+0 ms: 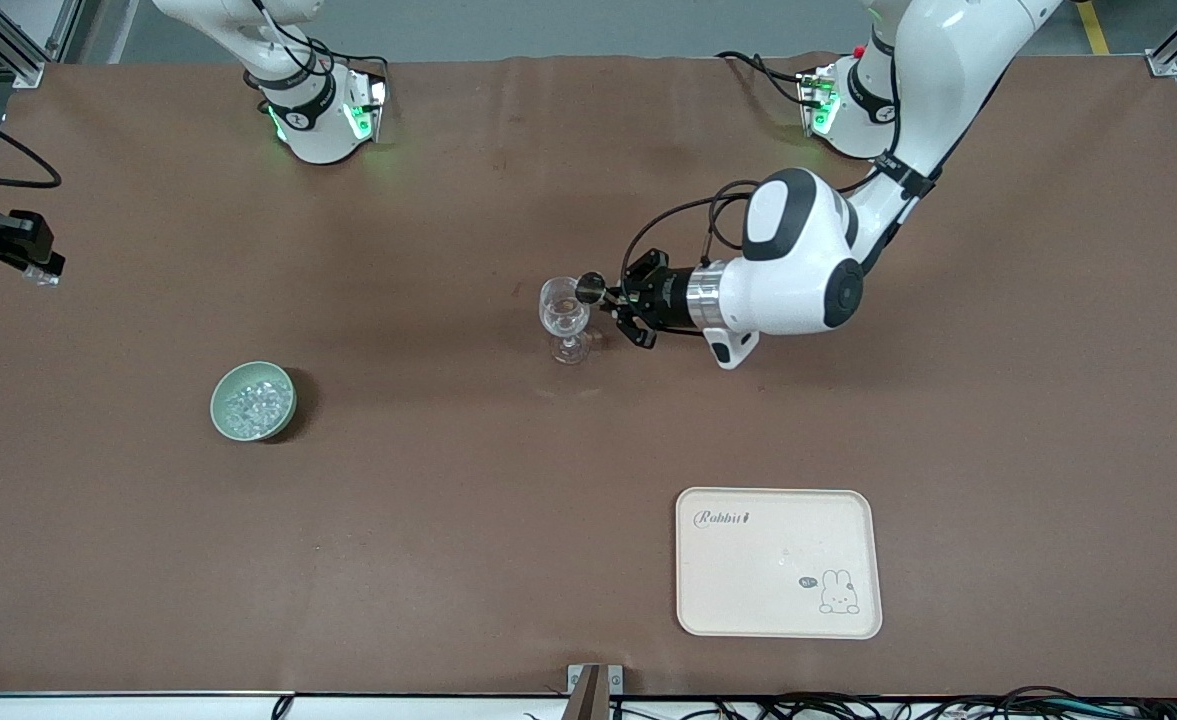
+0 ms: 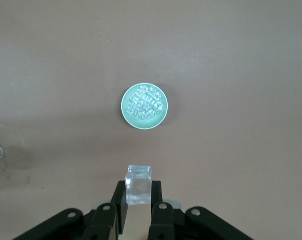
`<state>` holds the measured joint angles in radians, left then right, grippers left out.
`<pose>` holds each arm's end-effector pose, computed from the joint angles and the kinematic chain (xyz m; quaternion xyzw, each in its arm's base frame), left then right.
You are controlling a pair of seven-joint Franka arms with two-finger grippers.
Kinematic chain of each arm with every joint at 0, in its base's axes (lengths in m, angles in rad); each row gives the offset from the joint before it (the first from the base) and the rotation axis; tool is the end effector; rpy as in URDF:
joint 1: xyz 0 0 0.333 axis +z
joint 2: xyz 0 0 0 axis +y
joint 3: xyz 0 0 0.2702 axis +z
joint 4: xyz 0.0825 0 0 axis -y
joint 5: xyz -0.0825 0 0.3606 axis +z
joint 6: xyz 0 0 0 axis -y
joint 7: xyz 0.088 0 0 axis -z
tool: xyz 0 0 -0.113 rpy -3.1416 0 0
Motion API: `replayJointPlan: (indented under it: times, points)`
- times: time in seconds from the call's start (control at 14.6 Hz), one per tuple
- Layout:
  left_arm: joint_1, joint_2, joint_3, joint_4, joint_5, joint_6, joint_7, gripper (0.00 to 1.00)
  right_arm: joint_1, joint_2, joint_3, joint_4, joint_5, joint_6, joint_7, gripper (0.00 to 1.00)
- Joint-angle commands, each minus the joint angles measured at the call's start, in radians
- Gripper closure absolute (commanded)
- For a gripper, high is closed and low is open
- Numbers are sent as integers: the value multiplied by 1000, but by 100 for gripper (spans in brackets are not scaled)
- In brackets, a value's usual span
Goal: Pour wine and add ice with both arms
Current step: 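Tilt the jigger to pour into the wine glass with the left gripper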
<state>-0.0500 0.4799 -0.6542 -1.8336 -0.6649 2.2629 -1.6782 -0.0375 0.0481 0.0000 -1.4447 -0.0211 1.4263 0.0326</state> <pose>0.4703 -0.3926 0.2997 0.6819 0.6207 -0.3594 0.1431 0.5283 -0.0224 0.5907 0.9987 -0.0362 -0.0333 0.0104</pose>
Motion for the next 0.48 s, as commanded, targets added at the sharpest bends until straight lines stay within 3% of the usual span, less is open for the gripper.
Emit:
replayJointPlan:
  times: [0.0, 0.41]
  points:
    - [-22, -20, 4, 11, 79, 7, -93, 99, -2, -14, 5, -3, 1, -9, -10, 99]
    - [-63, -15, 4, 39, 185, 6, -204, 99, -2, -14, 5, -3, 1, -9, -10, 99]
